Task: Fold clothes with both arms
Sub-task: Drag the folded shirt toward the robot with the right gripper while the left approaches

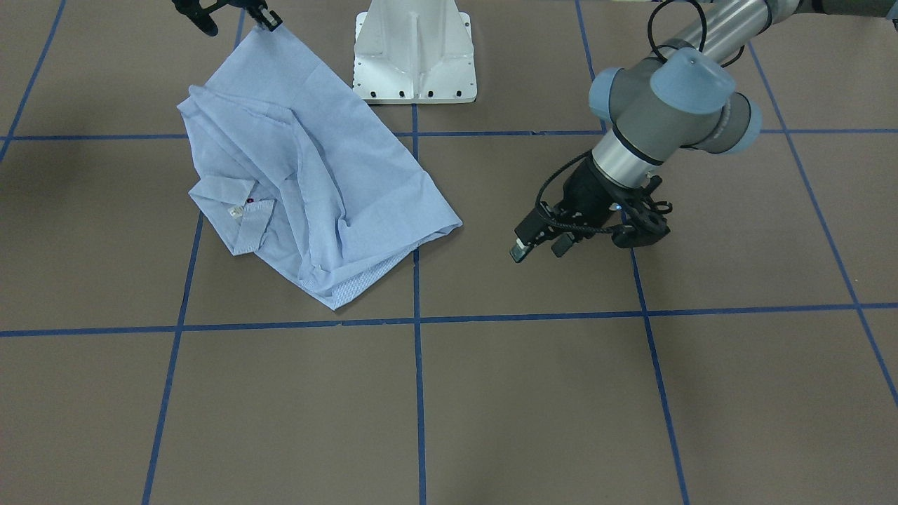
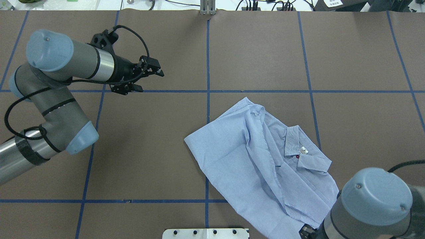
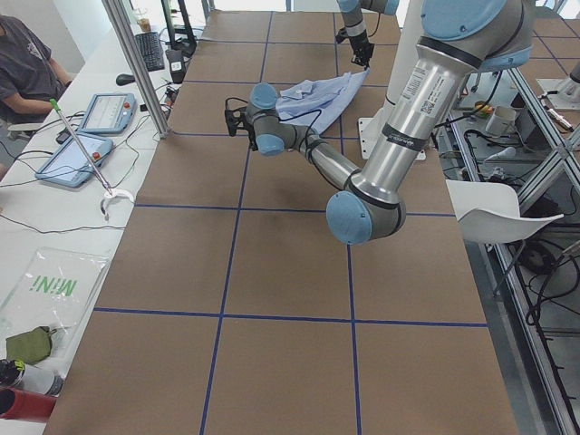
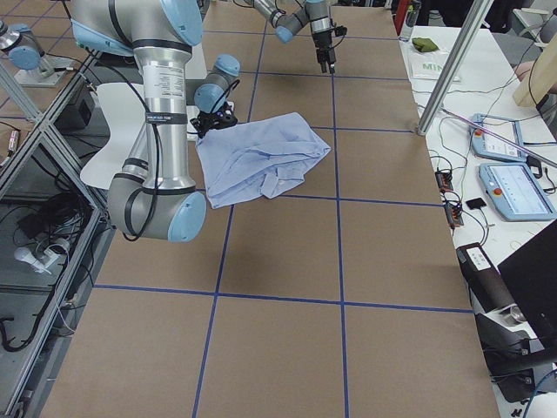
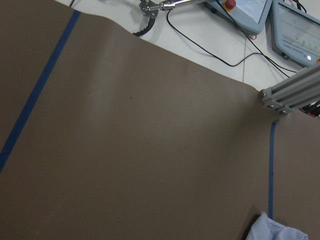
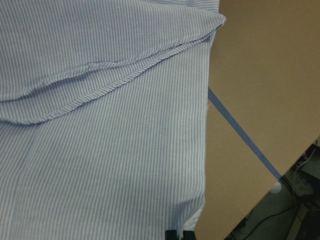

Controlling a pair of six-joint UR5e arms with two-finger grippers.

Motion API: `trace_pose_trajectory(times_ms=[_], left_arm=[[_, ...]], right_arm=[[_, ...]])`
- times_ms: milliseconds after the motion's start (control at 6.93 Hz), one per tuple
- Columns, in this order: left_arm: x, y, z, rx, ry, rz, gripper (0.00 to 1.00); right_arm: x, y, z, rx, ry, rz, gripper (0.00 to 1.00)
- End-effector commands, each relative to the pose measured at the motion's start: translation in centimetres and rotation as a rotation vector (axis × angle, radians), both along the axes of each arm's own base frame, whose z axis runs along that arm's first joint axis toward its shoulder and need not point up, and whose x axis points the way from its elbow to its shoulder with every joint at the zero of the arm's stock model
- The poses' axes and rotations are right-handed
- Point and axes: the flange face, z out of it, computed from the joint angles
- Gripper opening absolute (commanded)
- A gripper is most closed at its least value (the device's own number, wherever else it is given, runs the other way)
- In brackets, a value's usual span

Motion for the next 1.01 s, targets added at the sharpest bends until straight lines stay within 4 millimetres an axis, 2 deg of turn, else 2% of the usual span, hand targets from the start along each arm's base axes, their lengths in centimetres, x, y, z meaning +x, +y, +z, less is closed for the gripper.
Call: trace_pose_trajectory(times_ms=[0,144,288,433,577,721,865], left_arm=[[5.7,6.6,0.4,-0.116,0.024,0.072,0.95],[8.9,9.4,1.1,-0.128,0.005,0.085,0.9],[11.2,11.8,1.1,-0.156,0.001,0.105,0.8],[12.2,12.6,1.4,-0.169,-0.006,0.114,0.75],[12.6,12.5,1.5,-0.17,-0.009,0.116,0.71],[13.5,12.3,1.2,-0.172,-0.012,0.118,0.71],[14.5,11.9,0.9,-0.173,-0.015,0.12,0.69]], right_arm=[[1.2,-4.0,-2.6,-0.027,-0.042,0.127,1.0],[2.7,-11.5,-3.9,0.017,-0.082,0.291,1.0],[1.6,-19.9,-4.4,0.161,-0.12,0.303,1.0],[3.2,-25.8,-2.4,0.287,-0.112,0.273,1.0],[5.2,-29.6,-0.4,0.412,-0.103,0.21,1.0],[6.4,-32.4,1.6,0.462,-0.087,0.179,1.0],[7.2,-33.8,2.3,0.488,-0.094,0.191,1.0]])
